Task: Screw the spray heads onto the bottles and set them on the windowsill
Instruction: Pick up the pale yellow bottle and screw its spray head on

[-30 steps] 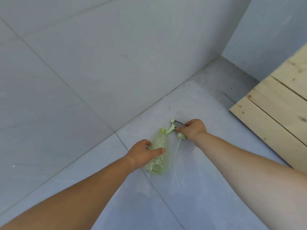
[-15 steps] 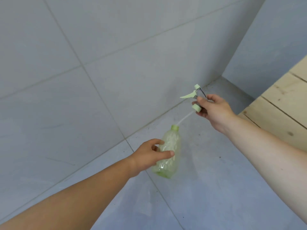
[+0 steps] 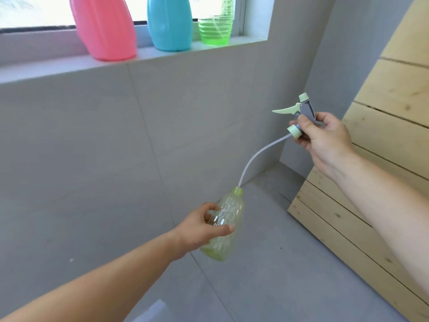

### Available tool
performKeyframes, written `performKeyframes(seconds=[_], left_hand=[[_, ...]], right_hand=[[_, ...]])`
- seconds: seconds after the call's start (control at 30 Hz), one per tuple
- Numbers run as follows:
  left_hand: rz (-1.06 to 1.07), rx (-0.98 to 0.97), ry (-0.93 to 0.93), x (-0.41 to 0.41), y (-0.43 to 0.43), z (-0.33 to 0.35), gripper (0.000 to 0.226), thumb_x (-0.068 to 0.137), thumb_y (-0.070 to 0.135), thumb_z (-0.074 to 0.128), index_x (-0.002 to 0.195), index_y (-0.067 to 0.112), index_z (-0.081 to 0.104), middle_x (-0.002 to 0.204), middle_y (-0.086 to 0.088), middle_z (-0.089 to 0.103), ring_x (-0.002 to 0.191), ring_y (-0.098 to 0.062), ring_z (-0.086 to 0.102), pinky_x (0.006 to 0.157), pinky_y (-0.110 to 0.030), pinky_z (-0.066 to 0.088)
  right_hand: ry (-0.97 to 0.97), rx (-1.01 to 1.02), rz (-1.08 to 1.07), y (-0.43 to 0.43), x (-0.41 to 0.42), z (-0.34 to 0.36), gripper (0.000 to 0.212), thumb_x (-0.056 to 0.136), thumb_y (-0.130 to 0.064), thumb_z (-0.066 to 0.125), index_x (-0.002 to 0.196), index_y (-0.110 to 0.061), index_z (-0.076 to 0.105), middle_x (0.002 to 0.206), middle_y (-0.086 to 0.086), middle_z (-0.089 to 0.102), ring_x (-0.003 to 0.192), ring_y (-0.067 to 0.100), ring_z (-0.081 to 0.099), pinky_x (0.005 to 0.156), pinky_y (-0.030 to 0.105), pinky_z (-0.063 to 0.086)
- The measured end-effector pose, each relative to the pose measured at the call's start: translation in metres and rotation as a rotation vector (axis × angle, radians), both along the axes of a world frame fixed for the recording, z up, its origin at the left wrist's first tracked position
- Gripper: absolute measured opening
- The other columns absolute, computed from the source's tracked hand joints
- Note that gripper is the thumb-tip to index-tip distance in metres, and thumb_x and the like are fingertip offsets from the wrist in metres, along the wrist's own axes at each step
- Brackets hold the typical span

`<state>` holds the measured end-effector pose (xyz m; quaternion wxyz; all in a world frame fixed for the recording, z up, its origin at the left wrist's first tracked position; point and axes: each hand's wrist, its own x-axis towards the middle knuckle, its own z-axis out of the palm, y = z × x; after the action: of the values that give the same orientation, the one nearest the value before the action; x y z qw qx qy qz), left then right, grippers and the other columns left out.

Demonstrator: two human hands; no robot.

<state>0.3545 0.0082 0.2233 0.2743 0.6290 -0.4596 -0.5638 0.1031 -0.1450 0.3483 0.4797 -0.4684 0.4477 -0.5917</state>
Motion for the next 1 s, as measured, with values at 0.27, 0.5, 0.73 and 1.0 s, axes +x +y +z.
performKeyframes(seconds=[0.27, 0.5, 0.73, 1.0], left_hand=[[-0.017, -0.109, -0.048, -0.005, 0.028, 0.062, 0.066, 0.080, 0.030, 0.088, 0.136, 0.026, 0.053, 0.096, 0.004, 0.063, 0.083, -0.012, 0.065, 0.076, -0.025, 0.053], [-0.156, -0.206, 0.049, -0.004, 0.047, 0.125, 0.060, 0.071, 0.037, 0.086, 0.123, 0.040, 0.055, 0.115, -0.008, 0.079, 0.094, -0.012, 0.073, 0.099, -0.037, 0.056], [-0.175, -0.200, 0.121, -0.004, 0.075, 0.142, 0.063, 0.074, 0.043, 0.083, 0.132, 0.030, 0.062, 0.122, -0.017, 0.074, 0.108, -0.030, 0.074, 0.101, -0.053, 0.054], [-0.149, -0.183, 0.296, -0.005, 0.091, 0.149, 0.044, 0.073, 0.038, 0.079, 0.117, 0.033, 0.075, 0.125, -0.027, 0.069, 0.101, -0.028, 0.074, 0.088, -0.042, 0.060]], right_hand=[[-0.019, 0.053, 0.086, 0.048, -0.003, 0.041, 0.019, 0.094, -0.012, 0.064, 0.111, -0.005, 0.058, 0.100, 0.015, 0.072, 0.096, 0.025, 0.069, 0.083, 0.036, 0.059], [0.107, 0.114, 0.389, 0.108, 0.018, 0.044, 0.014, 0.091, -0.010, 0.067, 0.104, -0.005, 0.062, 0.103, 0.016, 0.076, 0.091, 0.023, 0.070, 0.087, 0.041, 0.058], [0.263, 0.053, 0.442, 0.139, 0.021, 0.058, 0.021, 0.094, -0.010, 0.063, 0.115, -0.008, 0.062, 0.106, 0.014, 0.076, 0.094, 0.024, 0.068, 0.097, 0.059, 0.051], [0.333, 0.006, 0.497, 0.158, 0.022, 0.059, 0.029, 0.095, -0.005, 0.060, 0.123, -0.005, 0.054, 0.115, 0.020, 0.070, 0.092, 0.014, 0.066, 0.084, 0.040, 0.055]])
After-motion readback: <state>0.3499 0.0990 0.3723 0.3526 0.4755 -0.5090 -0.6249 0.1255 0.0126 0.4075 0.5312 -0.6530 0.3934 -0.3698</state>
